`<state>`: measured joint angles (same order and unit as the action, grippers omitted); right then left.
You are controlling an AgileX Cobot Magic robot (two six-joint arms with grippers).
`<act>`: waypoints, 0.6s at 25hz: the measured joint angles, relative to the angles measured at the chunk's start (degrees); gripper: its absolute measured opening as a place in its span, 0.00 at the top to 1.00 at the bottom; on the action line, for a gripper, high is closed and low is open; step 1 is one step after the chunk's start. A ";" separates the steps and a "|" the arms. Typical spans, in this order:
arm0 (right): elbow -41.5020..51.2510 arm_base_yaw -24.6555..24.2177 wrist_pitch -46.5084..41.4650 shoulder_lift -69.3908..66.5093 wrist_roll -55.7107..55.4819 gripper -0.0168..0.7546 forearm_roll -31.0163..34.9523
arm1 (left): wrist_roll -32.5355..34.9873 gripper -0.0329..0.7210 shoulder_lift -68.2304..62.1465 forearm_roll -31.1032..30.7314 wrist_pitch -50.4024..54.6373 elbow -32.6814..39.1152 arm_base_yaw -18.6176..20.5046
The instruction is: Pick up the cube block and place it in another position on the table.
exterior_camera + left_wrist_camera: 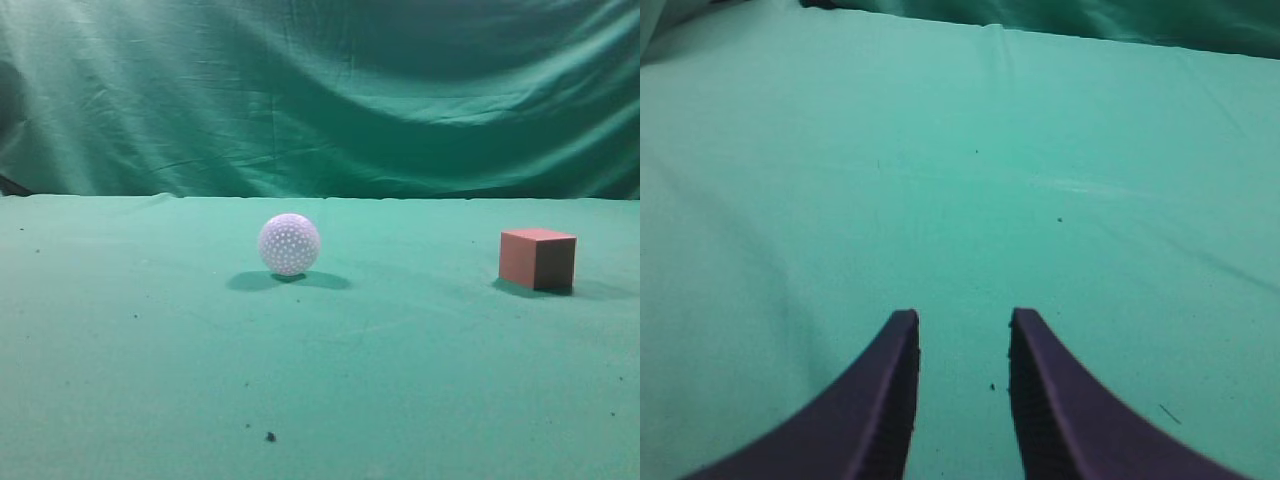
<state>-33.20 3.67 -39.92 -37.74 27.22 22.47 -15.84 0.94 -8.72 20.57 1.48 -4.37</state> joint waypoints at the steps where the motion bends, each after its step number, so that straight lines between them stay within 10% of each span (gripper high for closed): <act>1: -1.38 1.19 -1.43 -2.83 -1.38 0.98 -0.76 | 0.00 0.61 0.00 0.00 0.00 0.00 0.00; 15: -16.42 22.99 -9.47 -35.90 -23.19 0.98 -18.67 | 0.00 0.61 0.00 0.00 0.00 0.00 0.00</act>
<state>-49.61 26.66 -49.39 -73.65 4.04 3.80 -15.84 0.94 -8.72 20.57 1.48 -4.37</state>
